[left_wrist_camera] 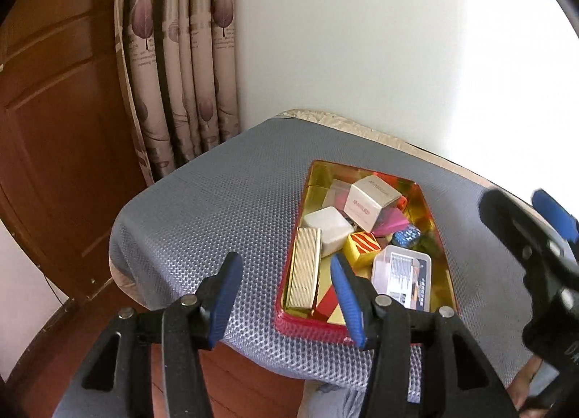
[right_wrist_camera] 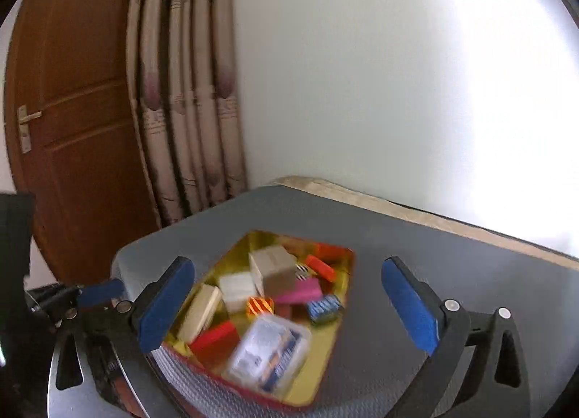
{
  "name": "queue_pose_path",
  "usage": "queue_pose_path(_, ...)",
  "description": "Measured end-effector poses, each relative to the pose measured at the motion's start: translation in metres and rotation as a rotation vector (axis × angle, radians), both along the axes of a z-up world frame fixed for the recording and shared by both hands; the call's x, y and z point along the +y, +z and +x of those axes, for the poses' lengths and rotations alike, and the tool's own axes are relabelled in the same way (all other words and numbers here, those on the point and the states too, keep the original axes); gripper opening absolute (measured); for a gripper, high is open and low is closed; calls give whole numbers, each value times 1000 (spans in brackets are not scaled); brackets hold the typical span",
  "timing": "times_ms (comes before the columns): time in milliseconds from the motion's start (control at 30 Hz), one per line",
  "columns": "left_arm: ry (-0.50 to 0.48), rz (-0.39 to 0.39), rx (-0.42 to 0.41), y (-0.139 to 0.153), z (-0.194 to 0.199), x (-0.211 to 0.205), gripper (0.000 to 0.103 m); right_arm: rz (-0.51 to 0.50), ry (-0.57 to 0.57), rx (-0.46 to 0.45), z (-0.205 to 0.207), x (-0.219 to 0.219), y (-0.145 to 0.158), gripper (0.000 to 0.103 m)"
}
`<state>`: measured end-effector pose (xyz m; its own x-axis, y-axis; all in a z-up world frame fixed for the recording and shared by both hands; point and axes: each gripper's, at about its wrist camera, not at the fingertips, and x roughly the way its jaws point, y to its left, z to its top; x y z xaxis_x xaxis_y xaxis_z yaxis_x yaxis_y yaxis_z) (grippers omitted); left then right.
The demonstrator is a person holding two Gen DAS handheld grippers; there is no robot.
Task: Organize rigid objects
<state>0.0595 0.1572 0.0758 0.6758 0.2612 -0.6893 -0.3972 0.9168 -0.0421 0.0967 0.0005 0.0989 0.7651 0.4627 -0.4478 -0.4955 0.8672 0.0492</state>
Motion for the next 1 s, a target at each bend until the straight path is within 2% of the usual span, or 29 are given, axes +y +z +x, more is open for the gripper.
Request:
queue_pose_path(133,4,37,-28,9,-18,-2,52,-28,-55,10,-12,-11,-5,102)
queue_pose_path(233,16,60,-66,15,-34,-1,53,-13,-78,19,-22,-18,-6,102)
queue_pose_path(333,28,99,-104,17,-44,-1,53,-17,-102,-5,-33,-22,-5,102)
queue_pose_path(500,-20,106,-107,17,-45,-4,54,8,-156,-34,-53,-28,-1,102)
queue_pose_path(633,-70,116,-135,22,-51,-11,54,-49,-177,-42,-63,-18,-3,102)
queue_pose_path(733,-95,134,-165,28,-57,-17,54,-45,-171,-35,-72,-16,-1,103)
queue_pose_path(867,-115,91,-204,36,-67,-16,55,-38,-211,-98,-89,-20,7,103)
queue_pose_path(1000,-119,134,-225,40,-77,-24,55,-15,-259,-206,-112,-26,13,103)
